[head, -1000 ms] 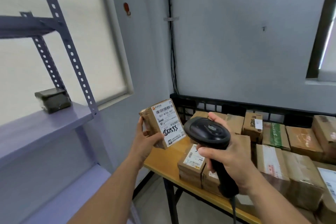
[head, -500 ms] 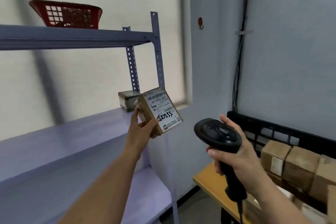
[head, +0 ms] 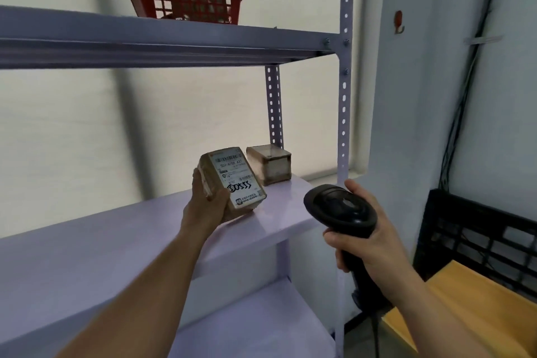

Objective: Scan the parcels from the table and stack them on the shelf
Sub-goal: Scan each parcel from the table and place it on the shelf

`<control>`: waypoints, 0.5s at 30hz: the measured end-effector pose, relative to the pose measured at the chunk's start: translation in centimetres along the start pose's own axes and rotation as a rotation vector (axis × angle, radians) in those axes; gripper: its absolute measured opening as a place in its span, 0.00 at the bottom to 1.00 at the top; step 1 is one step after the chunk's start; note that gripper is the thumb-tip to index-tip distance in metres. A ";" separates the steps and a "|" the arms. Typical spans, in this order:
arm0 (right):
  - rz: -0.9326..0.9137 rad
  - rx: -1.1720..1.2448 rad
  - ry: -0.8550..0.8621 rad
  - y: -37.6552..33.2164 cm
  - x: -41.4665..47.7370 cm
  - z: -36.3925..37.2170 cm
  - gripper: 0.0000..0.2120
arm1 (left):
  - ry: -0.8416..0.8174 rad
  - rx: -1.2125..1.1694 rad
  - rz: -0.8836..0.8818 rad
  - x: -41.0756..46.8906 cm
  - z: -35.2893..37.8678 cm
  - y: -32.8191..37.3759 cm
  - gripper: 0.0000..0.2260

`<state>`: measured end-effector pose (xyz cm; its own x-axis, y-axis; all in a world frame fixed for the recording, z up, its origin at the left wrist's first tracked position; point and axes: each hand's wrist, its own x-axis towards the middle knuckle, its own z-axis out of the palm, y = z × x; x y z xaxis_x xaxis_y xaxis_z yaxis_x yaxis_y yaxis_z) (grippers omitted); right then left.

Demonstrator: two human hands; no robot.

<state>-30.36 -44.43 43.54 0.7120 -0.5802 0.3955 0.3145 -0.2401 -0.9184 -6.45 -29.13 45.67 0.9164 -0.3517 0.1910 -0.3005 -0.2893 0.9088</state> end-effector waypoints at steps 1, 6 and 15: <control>0.002 0.007 0.001 0.3 0.5 0.5 0.41 | 0.009 0.054 0.025 0.7 0.1 -0.4 0.35; 0.003 0.030 0.014 1.5 3.0 2.8 0.41 | 0.093 0.322 0.218 4.8 0.4 -0.7 0.18; -0.011 0.047 0.057 2.6 7.1 4.3 0.40 | -0.088 0.444 0.208 9.6 2.0 -1.8 0.31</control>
<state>-21.79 -45.78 44.05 0.6720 -0.6213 0.4030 0.3521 -0.2107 -0.9119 2.36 -33.75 45.14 0.8049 -0.5108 0.3020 -0.5759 -0.5494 0.6054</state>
